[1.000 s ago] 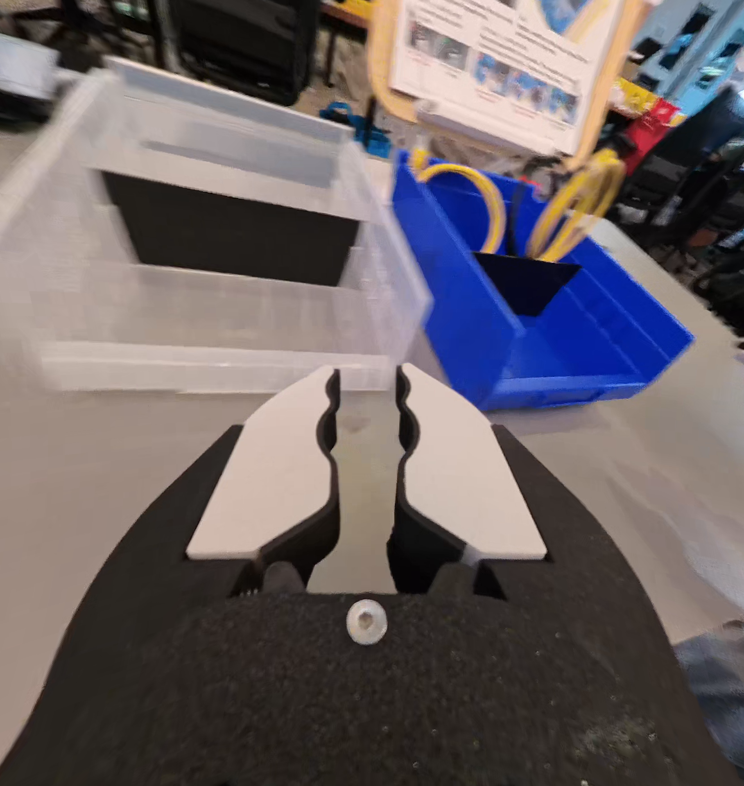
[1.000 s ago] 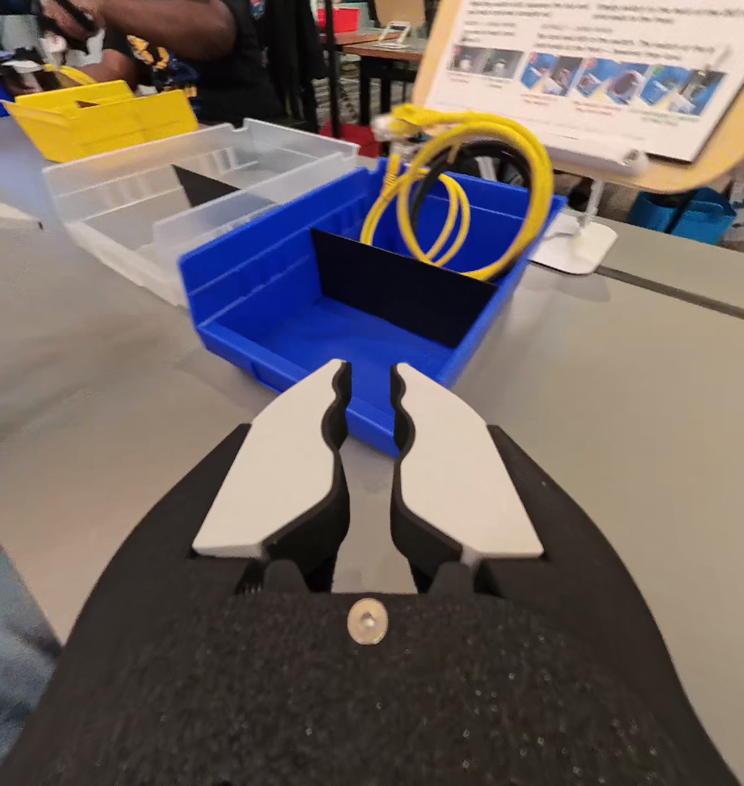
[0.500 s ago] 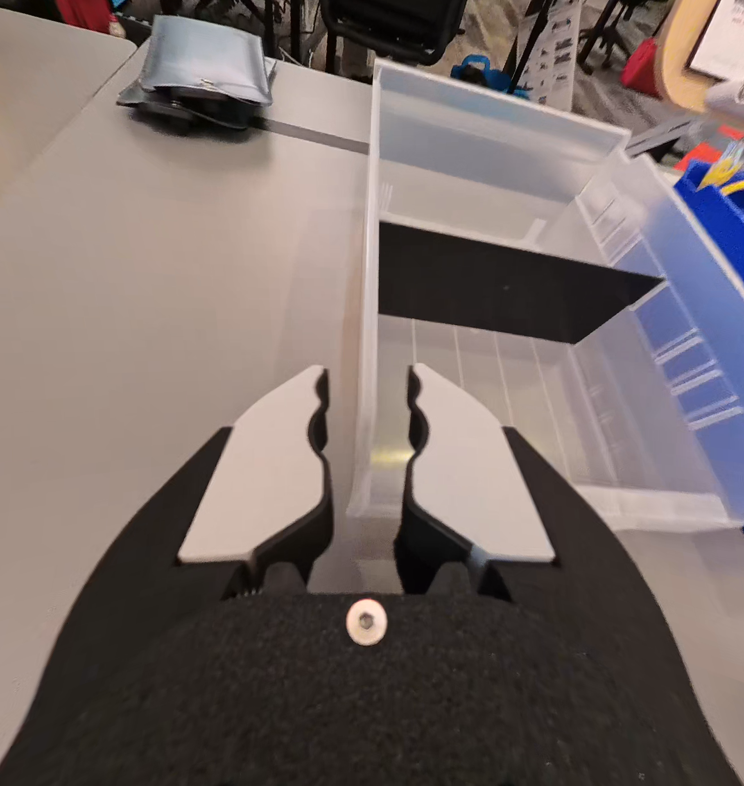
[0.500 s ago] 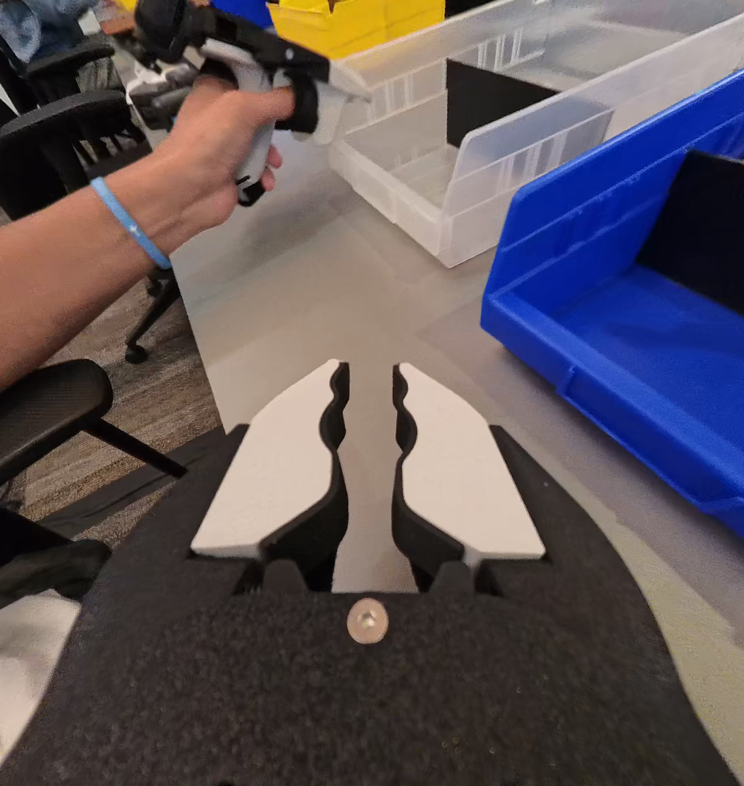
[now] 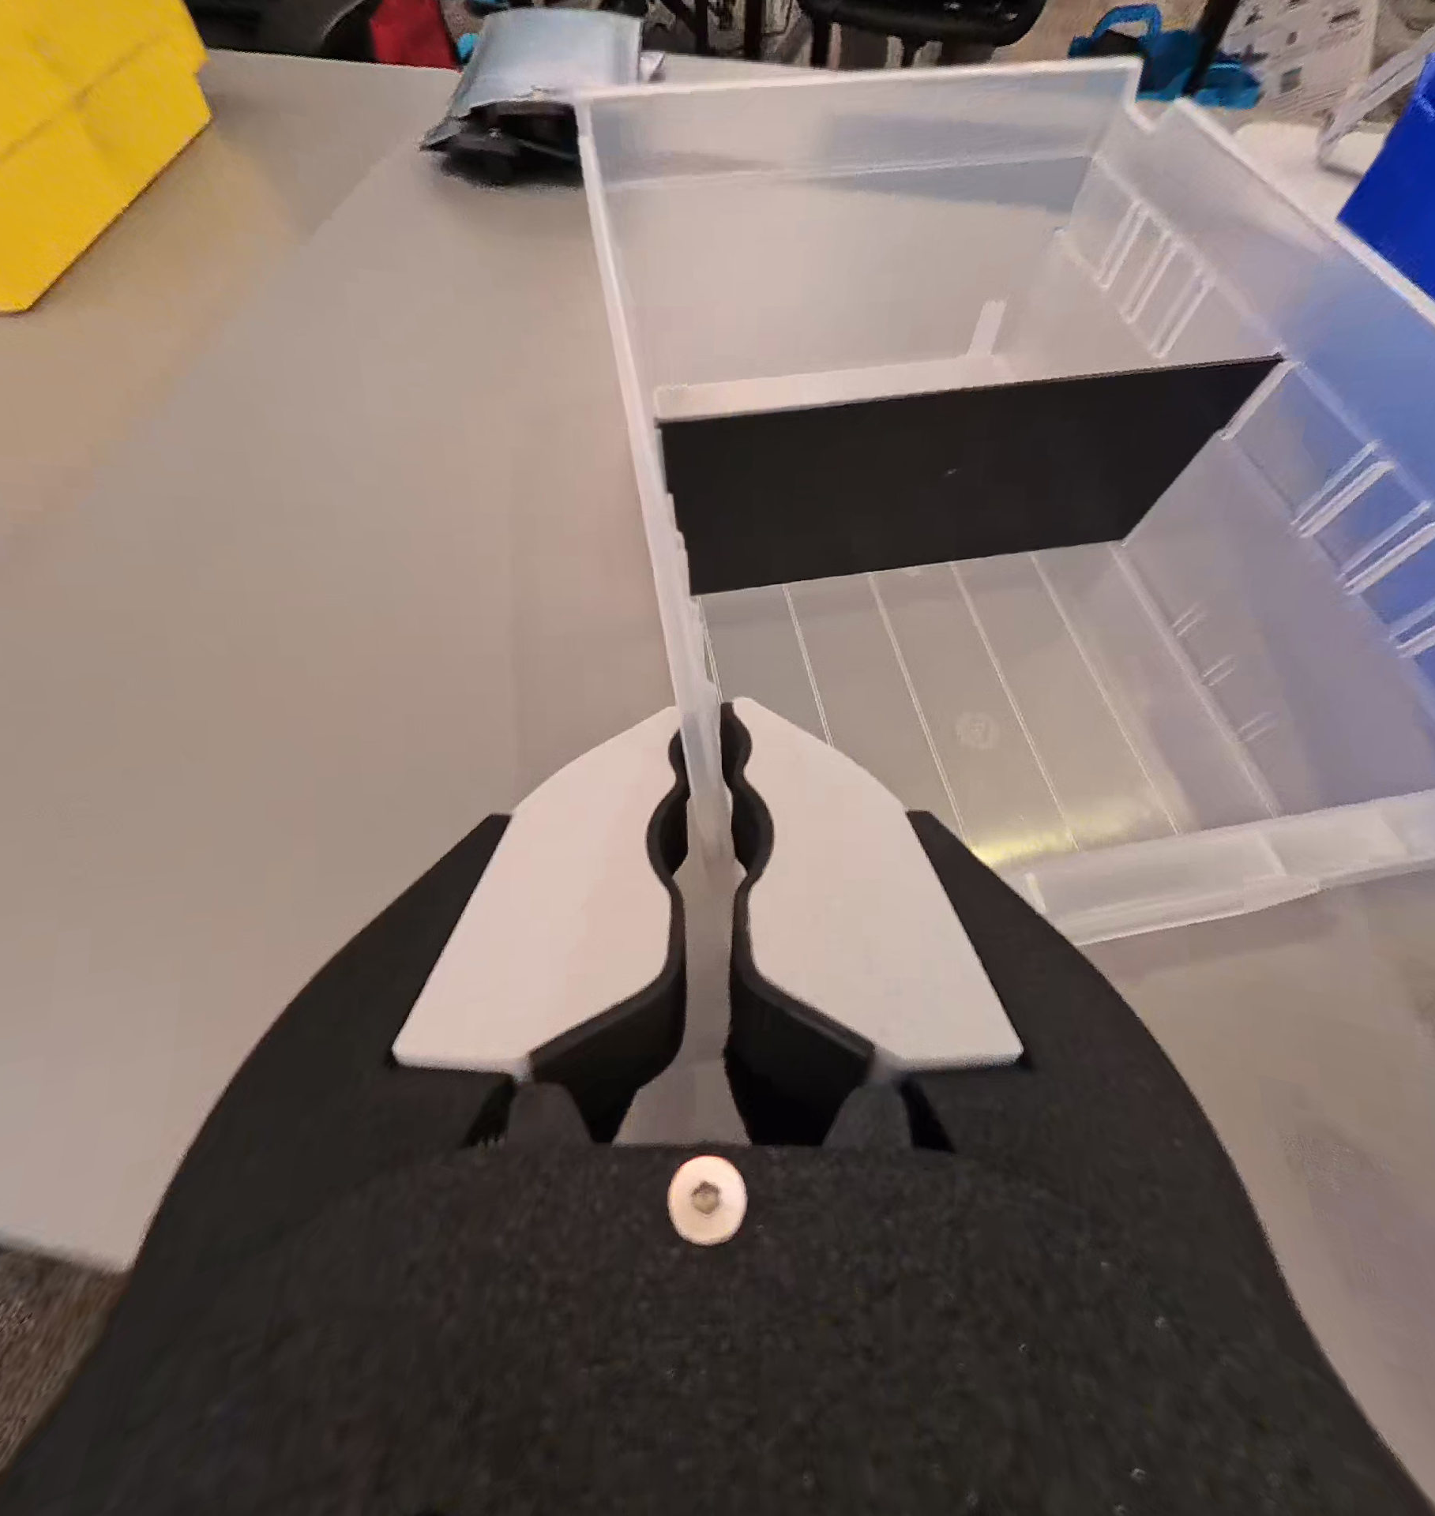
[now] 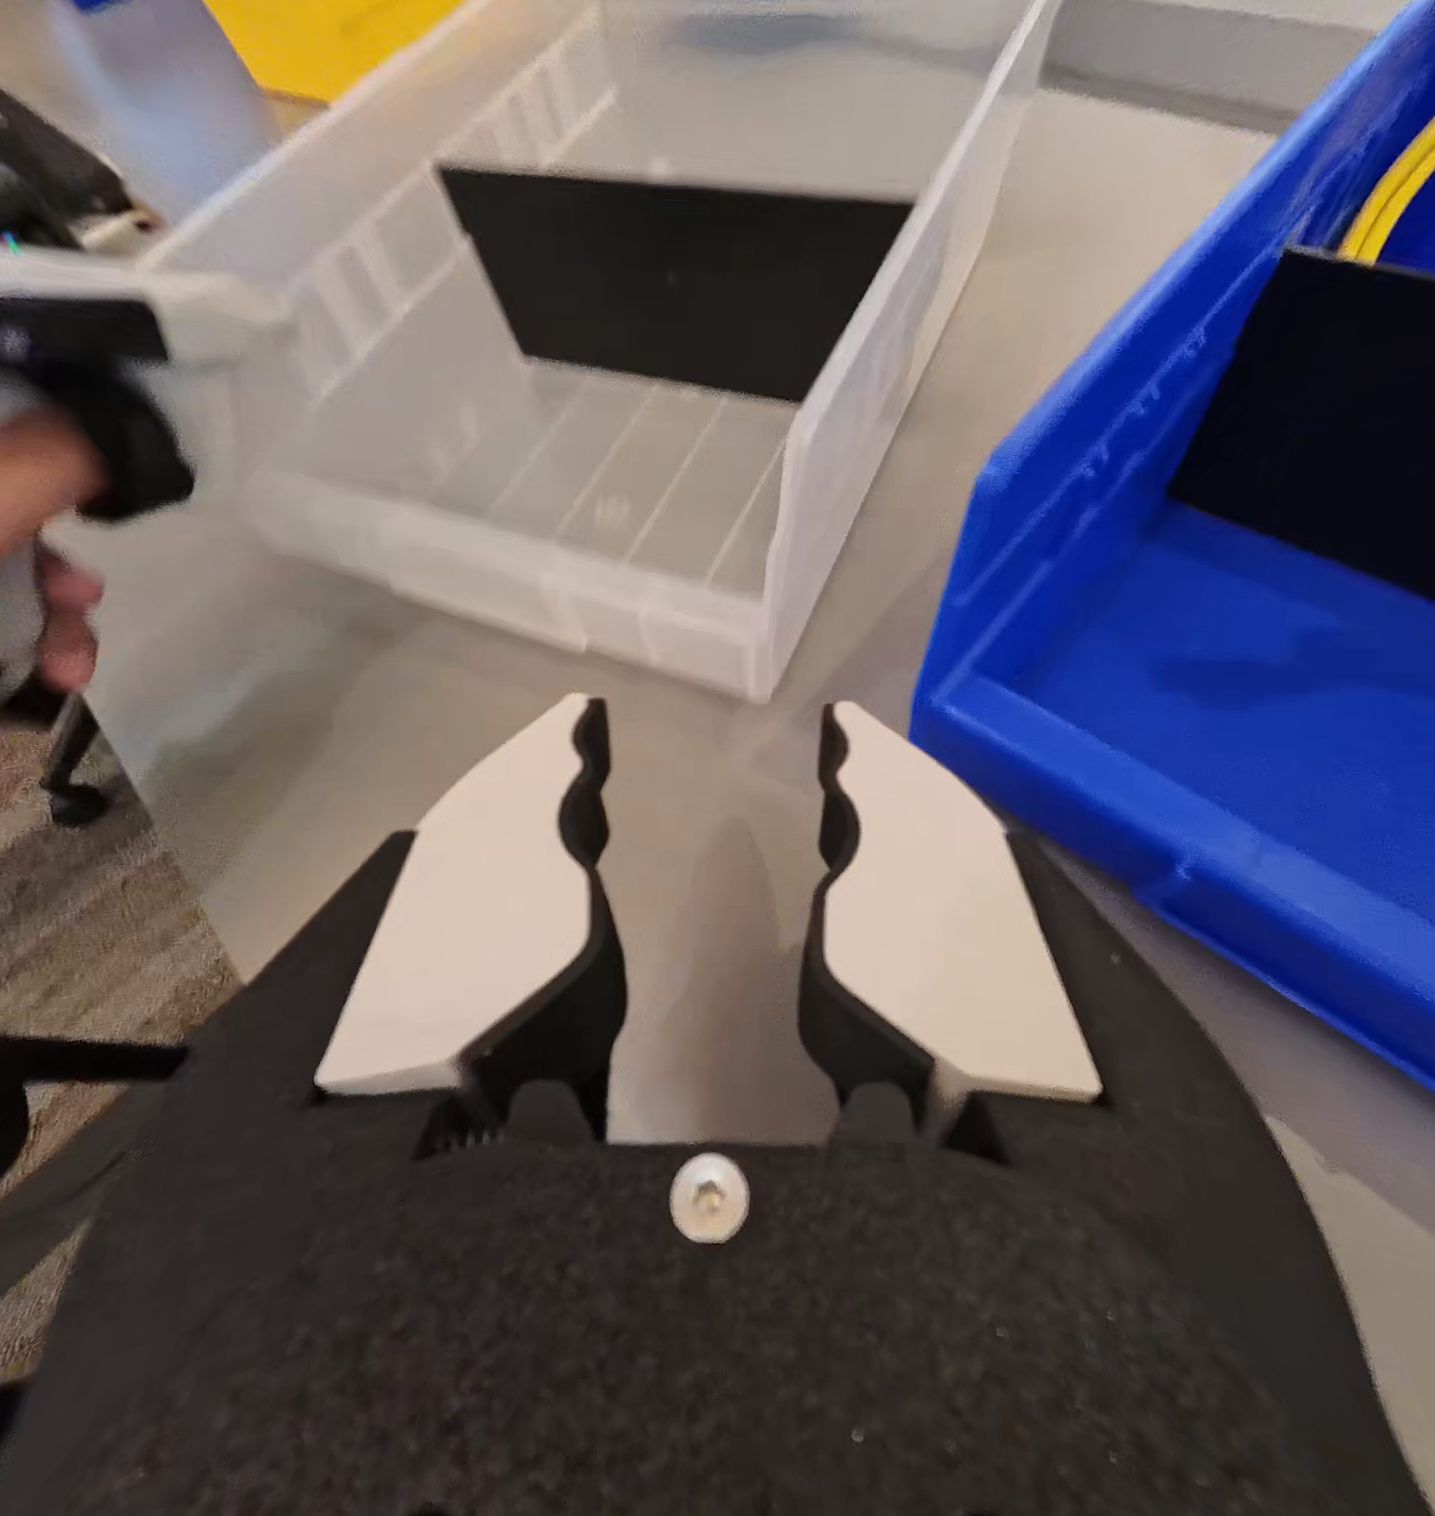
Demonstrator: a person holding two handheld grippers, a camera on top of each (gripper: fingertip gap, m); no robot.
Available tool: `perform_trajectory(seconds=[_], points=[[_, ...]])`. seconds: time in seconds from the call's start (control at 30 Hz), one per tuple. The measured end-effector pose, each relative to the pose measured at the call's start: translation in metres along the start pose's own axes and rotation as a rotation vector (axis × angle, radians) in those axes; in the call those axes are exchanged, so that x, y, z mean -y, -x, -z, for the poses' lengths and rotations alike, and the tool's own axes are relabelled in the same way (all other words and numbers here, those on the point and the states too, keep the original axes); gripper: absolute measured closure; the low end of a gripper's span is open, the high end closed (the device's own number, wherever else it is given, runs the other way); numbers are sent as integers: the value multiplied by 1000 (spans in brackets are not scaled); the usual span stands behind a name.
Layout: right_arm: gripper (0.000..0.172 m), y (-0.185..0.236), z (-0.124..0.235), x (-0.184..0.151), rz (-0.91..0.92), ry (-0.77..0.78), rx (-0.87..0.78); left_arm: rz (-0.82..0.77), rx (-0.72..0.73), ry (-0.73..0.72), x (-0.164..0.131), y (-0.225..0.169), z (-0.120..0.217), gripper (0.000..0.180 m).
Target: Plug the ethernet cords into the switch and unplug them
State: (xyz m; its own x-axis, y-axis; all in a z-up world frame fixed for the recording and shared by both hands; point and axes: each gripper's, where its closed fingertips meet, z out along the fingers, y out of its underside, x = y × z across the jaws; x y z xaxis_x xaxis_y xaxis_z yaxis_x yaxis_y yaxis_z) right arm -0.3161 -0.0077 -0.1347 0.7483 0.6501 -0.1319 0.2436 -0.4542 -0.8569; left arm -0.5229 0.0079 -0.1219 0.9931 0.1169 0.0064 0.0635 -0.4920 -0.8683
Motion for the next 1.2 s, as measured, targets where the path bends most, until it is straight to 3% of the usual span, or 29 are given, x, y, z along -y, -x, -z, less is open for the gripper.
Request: perform_trajectory(seconds=[0.13,0.17,0.23,0.3,0.43,0.57,0.73,0.87,0.97,1.07,1.2], points=[[105,14,-10,9,27,-39,-23,13,6,3,-23,-4,40,176],[115,15,-11,10,38,-42,-40,15,-6,4,-27,-7,48,176],[163,3,-6,10,75,-25,-171,-11,-4,-2,-33,-10,61,175],[166,7,-1,12,107,-8,-190,-65,67,-17,-32,-8,77,176],[167,16,25,49,98,-132,-167,-106,136,-194,12,-14,120,176],[167,-2,83,112,137,-288,-239,-148,90,-346,81,-51,145,176],[167,-82,175,162,118,-386,-432,-181,-83,-456,160,-156,141,176],[167,-160,261,163,113,-395,-637,-158,-288,-477,181,-270,129,176],[168,-229,319,135,32,-366,-771,-207,-411,-428,167,-368,117,174],[169,-298,363,90,-50,-309,-875,-267,-518,-332,133,-459,98,172],[169,-369,381,31,-112,-170,-934,-292,-571,-192,87,-537,63,172]])
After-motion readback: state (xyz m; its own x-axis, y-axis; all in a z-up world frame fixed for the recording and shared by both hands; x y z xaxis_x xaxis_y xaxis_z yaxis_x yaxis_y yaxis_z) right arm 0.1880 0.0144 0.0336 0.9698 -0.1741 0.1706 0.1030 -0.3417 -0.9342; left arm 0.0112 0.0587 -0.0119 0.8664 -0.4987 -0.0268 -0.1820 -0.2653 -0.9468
